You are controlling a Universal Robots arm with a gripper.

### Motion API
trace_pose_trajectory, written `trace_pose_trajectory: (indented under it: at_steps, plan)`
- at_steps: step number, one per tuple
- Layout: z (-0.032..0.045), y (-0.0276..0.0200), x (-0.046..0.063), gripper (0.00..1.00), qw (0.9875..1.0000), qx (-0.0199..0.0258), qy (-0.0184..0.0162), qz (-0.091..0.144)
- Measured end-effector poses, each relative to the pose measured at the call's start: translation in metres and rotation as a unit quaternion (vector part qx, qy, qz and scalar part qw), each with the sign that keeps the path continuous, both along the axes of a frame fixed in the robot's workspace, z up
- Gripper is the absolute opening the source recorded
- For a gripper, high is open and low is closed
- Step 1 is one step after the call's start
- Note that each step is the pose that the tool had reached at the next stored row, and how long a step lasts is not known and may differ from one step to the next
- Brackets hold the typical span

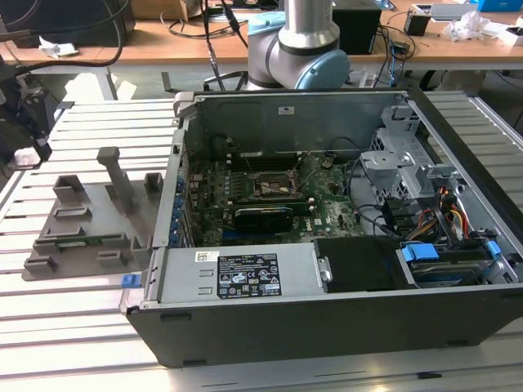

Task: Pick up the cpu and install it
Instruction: 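Pick up the cpu and move it towards the insertion slot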

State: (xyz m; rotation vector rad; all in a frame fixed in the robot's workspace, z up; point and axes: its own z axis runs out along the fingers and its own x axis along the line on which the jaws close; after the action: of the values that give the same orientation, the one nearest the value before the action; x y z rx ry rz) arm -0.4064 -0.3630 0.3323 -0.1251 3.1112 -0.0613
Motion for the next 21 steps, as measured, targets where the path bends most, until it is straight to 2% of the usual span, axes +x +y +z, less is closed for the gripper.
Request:
trace_pose_trajectory:
  at_steps: [6, 7, 8, 9, 11, 21]
  plan:
    - [0.0089, 0.0, 0.0, 0.55, 1.0, 0.0, 0.0, 0.0]
    - [0.014, 0.0, 0.0, 0.55, 1.0, 0.0, 0.0, 0.0]
    - [0.0261, 0.0, 0.0, 0.55, 1.0, 0.0001, 0.0, 0.0]
    - [0.035, 0.0, 0.0, 0.55, 1.0, 0.0003, 0.0, 0.0]
    - [0.0424, 0.0, 0.0, 0.55, 1.0, 0.0003, 0.0, 0.0]
    - [0.0549, 0.0, 0.0, 0.55, 1.0, 0.0003, 0.0, 0.0]
